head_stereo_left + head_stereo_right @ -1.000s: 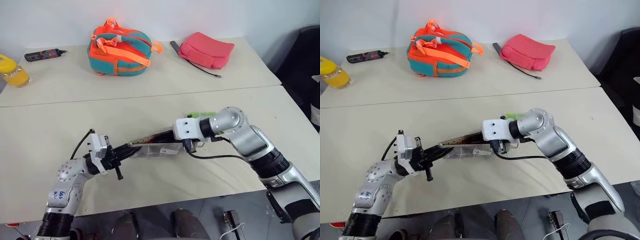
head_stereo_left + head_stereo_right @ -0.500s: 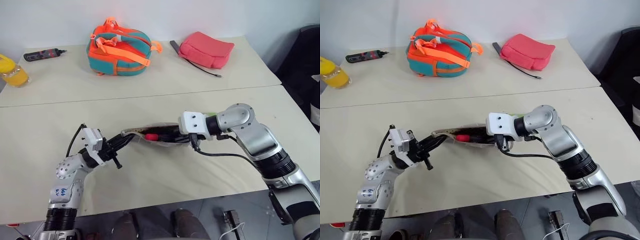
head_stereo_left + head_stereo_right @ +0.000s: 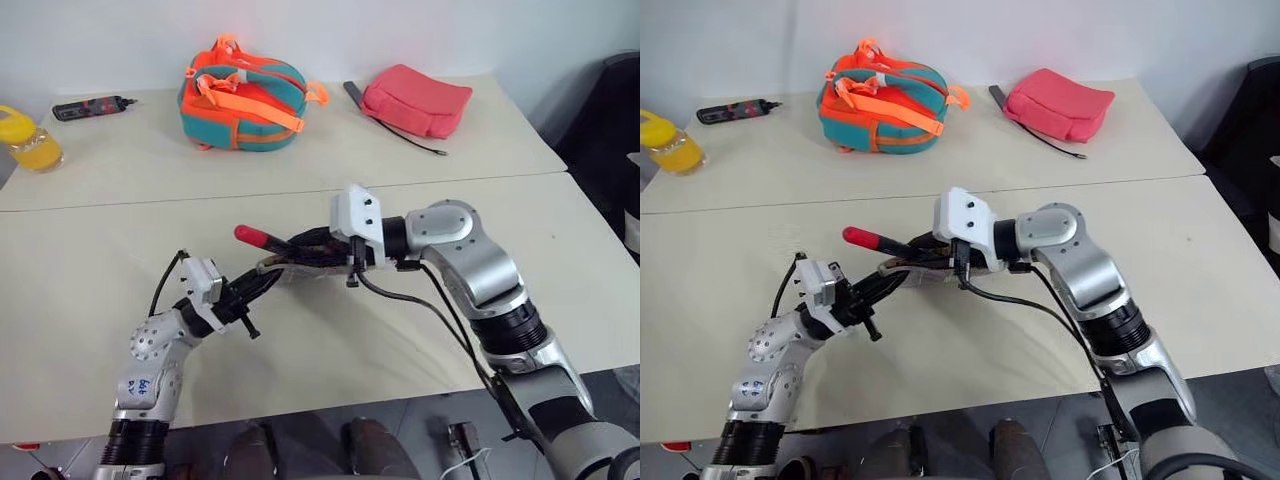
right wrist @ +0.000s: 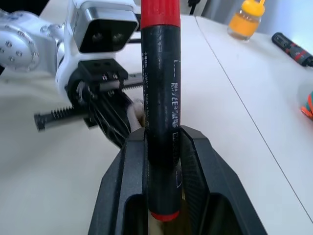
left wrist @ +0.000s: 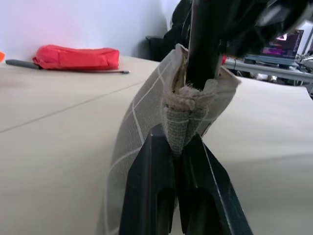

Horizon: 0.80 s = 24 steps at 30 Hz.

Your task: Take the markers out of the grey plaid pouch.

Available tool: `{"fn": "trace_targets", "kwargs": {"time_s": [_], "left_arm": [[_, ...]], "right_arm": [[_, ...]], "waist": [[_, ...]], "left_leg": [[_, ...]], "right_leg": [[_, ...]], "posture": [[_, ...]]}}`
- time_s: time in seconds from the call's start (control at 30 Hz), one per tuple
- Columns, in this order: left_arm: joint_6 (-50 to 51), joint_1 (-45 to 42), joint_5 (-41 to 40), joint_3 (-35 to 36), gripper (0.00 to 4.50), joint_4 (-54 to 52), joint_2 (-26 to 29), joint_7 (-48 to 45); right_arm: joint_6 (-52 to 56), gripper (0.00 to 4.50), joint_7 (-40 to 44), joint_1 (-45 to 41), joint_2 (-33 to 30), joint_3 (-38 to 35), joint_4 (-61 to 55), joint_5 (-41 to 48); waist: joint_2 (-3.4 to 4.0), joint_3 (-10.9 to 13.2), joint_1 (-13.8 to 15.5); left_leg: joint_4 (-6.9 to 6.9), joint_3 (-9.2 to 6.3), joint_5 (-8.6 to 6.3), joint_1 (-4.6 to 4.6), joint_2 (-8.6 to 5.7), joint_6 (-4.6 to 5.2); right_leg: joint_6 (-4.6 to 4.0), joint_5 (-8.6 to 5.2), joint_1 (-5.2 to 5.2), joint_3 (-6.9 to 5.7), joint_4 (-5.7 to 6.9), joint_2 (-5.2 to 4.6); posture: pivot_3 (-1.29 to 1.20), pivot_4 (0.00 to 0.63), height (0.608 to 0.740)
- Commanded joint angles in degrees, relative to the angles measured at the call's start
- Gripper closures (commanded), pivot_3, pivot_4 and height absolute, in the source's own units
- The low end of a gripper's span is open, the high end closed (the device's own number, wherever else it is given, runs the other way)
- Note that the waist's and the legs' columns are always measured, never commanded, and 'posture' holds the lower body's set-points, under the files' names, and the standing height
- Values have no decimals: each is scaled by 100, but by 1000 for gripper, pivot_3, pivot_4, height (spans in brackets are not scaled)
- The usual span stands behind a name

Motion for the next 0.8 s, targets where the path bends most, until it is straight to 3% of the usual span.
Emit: {"fn": "trace_targets", "kwargs": {"time_s": [0.03,0.17,0.33,0.53,0.63,0.73,0.8], "left_arm": [[-364,-6,292,311,4500,46,286,116],[-924,-198,615,982,4500,496,738,528],[-1956,-308,1480,1529,4500,941,1443,1028],[-2810,-110,3292,1541,4500,1315,1923,2227],[-3129,177,3937,1559,4500,1407,2134,2703],[-3148,490,4201,1319,4500,1443,2064,2926],[-3029,644,3967,1093,4500,1439,1843,2805]], "right_arm": [[40,3943,-179,-293,-61,-587,-223,333],[-23,3943,-86,-459,-482,-961,35,404],[-547,3943,-2,-52,-1170,-747,326,-188],[-2286,3943,-349,565,-2013,159,1308,-2026],[-2660,3943,-509,692,-2130,190,1568,-2307],[-2764,3943,-585,809,-2014,123,1641,-2287],[-2880,3943,-729,849,-1958,179,1839,-2441]], "waist": [[0,0,0],[-1,1,-9],[-5,2,-7],[-11,6,-15],[-13,7,-61],[-13,7,-137],[-13,7,-149]], "left_leg": [[0,0,0,-2,0,0],[1,10,0,-7,2,0],[-11,17,-1,-8,1,0],[-11,71,-6,-15,0,0],[-13,106,-6,-15,3,0],[-18,112,-6,-1,9,0],[-19,114,-6,0,10,0]], "right_leg": [[0,0,-3,0,0,0],[0,0,-18,5,9,1],[0,0,-23,7,-1,-5],[2,0,-63,32,0,-12],[2,0,-86,56,11,-10],[2,0,-85,74,18,-7],[2,0,-85,75,25,-6]], "posture": [[0,150,740],[0,150,740],[0,150,740],[0,150,740],[0,150,740],[0,150,740],[0,150,740]]}}
